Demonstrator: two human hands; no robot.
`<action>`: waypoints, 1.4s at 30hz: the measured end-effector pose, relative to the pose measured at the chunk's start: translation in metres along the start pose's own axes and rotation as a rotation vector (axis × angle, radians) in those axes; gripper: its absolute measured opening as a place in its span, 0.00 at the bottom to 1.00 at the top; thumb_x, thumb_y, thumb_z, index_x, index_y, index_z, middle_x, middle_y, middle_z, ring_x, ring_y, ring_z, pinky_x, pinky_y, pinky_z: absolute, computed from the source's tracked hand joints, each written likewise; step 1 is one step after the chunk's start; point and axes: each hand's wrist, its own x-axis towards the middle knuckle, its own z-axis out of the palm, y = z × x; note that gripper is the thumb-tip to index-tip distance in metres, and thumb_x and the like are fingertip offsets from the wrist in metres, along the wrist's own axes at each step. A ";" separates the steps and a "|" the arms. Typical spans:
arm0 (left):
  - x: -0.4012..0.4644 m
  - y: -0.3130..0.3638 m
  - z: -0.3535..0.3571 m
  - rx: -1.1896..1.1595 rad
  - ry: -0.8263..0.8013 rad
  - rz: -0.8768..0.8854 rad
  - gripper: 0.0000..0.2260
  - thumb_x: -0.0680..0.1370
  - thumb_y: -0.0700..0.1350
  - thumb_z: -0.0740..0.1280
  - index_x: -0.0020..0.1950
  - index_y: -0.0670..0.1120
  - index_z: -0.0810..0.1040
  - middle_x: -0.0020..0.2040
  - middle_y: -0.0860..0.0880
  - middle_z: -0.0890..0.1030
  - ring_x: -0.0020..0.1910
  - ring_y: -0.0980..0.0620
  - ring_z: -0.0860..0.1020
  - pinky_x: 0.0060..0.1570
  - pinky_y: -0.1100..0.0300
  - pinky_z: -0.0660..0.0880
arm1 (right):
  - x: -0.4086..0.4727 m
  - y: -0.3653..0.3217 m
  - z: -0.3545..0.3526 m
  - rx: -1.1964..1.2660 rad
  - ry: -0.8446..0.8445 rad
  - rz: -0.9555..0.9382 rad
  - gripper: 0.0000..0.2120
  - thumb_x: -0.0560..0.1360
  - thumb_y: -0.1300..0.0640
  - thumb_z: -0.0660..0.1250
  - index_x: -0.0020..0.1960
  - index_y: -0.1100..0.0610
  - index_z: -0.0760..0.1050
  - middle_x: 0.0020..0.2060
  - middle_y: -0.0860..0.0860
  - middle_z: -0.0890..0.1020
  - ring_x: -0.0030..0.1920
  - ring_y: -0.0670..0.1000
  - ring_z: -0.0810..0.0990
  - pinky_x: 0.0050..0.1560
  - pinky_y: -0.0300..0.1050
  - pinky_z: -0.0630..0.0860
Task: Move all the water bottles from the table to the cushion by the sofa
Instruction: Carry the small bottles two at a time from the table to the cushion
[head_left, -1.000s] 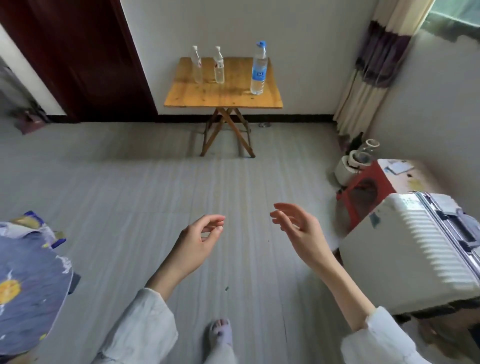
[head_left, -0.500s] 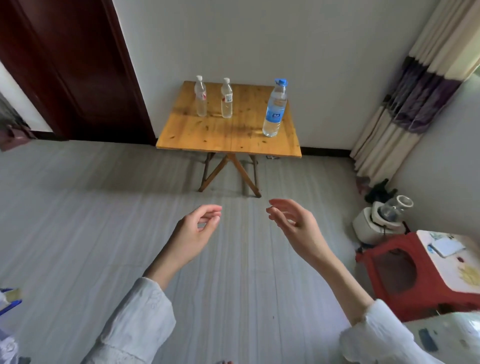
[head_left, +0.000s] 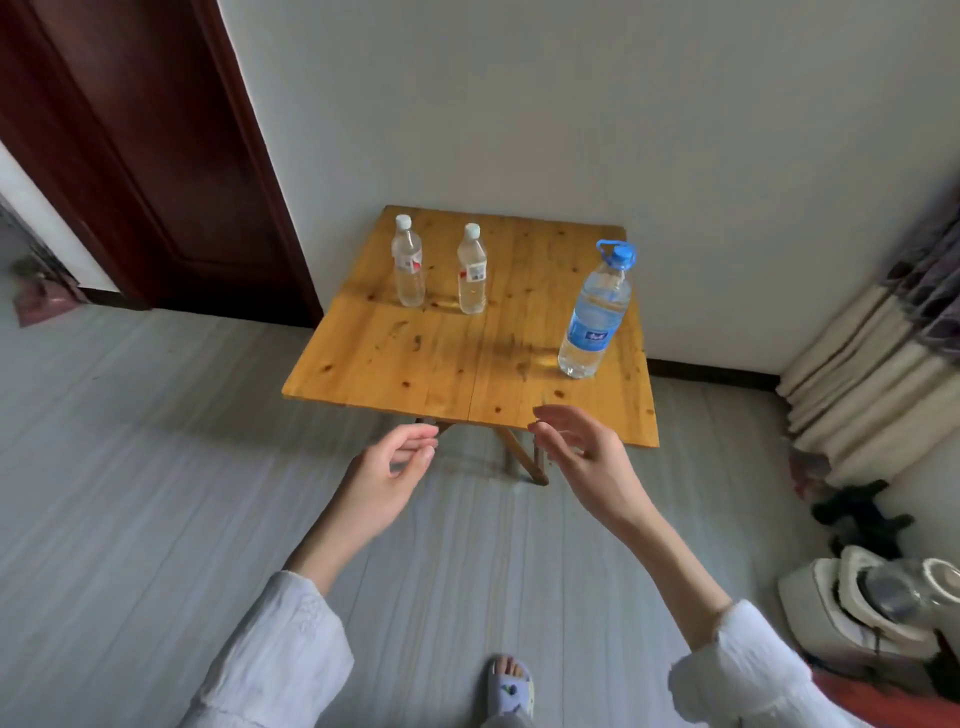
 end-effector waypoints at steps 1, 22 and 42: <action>0.021 0.004 0.002 -0.001 0.000 -0.008 0.09 0.78 0.43 0.61 0.56 0.52 0.74 0.51 0.57 0.78 0.48 0.68 0.76 0.46 0.78 0.68 | 0.024 0.000 -0.006 -0.005 -0.011 -0.004 0.12 0.75 0.51 0.62 0.56 0.52 0.75 0.50 0.48 0.82 0.50 0.44 0.80 0.50 0.35 0.75; 0.407 -0.091 -0.089 -0.037 -0.084 -0.108 0.08 0.78 0.42 0.60 0.56 0.51 0.72 0.51 0.55 0.77 0.53 0.61 0.75 0.53 0.69 0.71 | 0.410 0.034 0.071 -0.087 0.030 0.165 0.14 0.75 0.52 0.64 0.59 0.57 0.74 0.49 0.46 0.78 0.47 0.43 0.77 0.42 0.29 0.72; 0.584 -0.144 -0.104 0.079 0.069 -0.083 0.18 0.75 0.44 0.65 0.65 0.45 0.68 0.61 0.51 0.71 0.58 0.54 0.67 0.57 0.60 0.65 | 0.560 0.101 0.102 -0.330 0.184 0.239 0.20 0.71 0.55 0.69 0.61 0.58 0.72 0.54 0.55 0.75 0.53 0.55 0.75 0.53 0.57 0.76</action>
